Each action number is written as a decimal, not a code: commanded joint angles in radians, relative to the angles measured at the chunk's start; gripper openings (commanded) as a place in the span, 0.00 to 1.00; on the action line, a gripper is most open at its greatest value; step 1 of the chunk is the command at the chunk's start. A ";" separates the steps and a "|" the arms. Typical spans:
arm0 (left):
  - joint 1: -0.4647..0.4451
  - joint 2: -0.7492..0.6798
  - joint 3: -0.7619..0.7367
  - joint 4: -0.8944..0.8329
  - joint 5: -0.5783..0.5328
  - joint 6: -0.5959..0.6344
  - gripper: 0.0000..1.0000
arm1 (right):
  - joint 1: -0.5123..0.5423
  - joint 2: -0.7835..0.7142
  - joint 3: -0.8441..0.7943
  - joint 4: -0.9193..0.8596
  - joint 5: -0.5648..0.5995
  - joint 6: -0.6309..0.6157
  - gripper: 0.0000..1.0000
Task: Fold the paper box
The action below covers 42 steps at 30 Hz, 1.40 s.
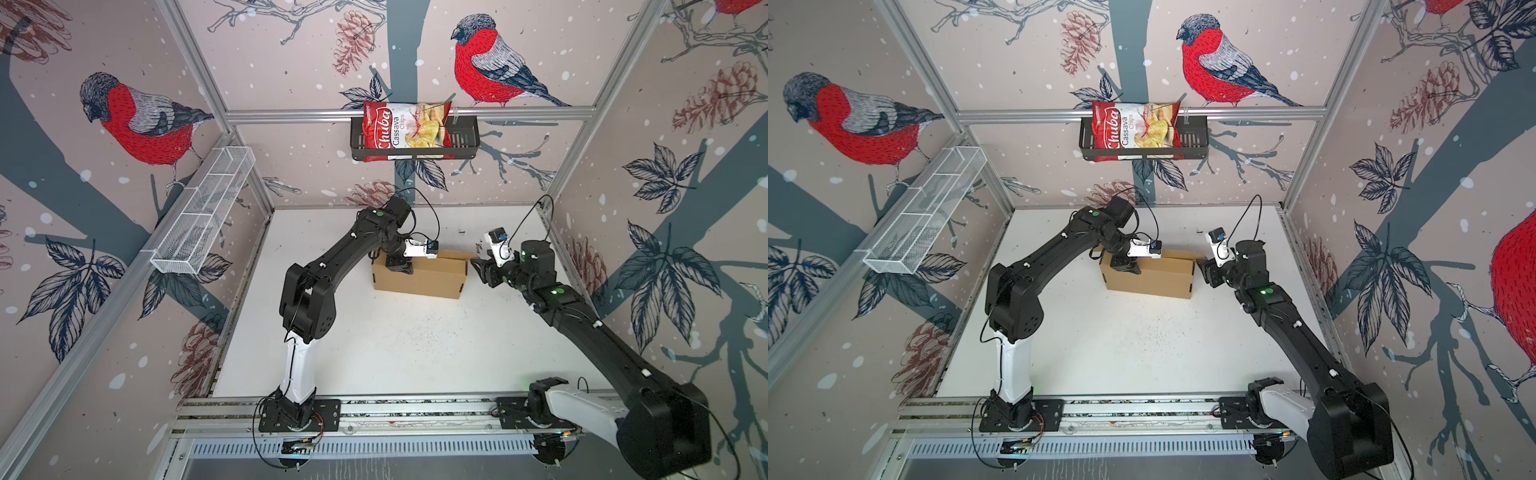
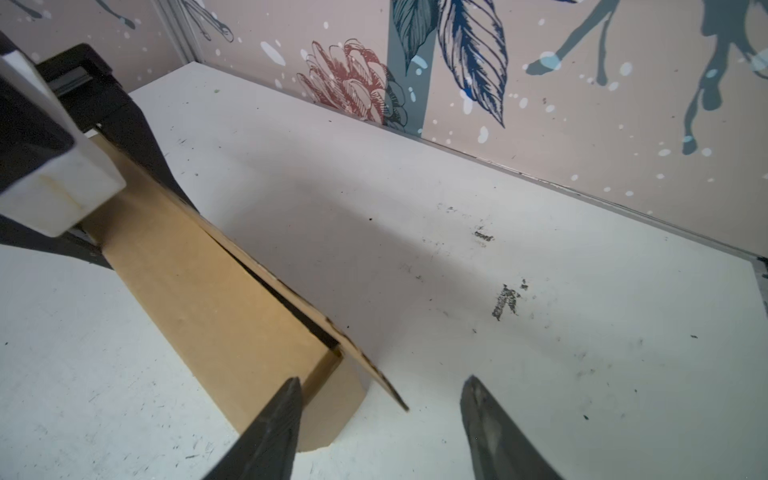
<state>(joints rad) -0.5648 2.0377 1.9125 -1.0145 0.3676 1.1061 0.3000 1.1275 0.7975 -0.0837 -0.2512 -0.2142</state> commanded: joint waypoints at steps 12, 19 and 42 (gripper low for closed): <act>-0.003 -0.005 -0.012 -0.021 -0.017 0.003 0.53 | 0.039 0.114 0.125 -0.112 0.048 -0.073 0.35; -0.004 0.017 0.012 -0.032 -0.008 -0.001 0.53 | 0.049 0.156 0.179 -0.177 -0.013 -0.034 0.17; -0.004 0.064 0.040 -0.044 -0.020 -0.039 0.52 | 0.052 0.147 0.208 -0.267 -0.016 0.306 0.21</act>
<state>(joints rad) -0.5663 2.0800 1.9640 -1.0187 0.3653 1.0969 0.3523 1.2884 1.0122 -0.3340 -0.2485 0.0555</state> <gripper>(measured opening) 0.526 0.209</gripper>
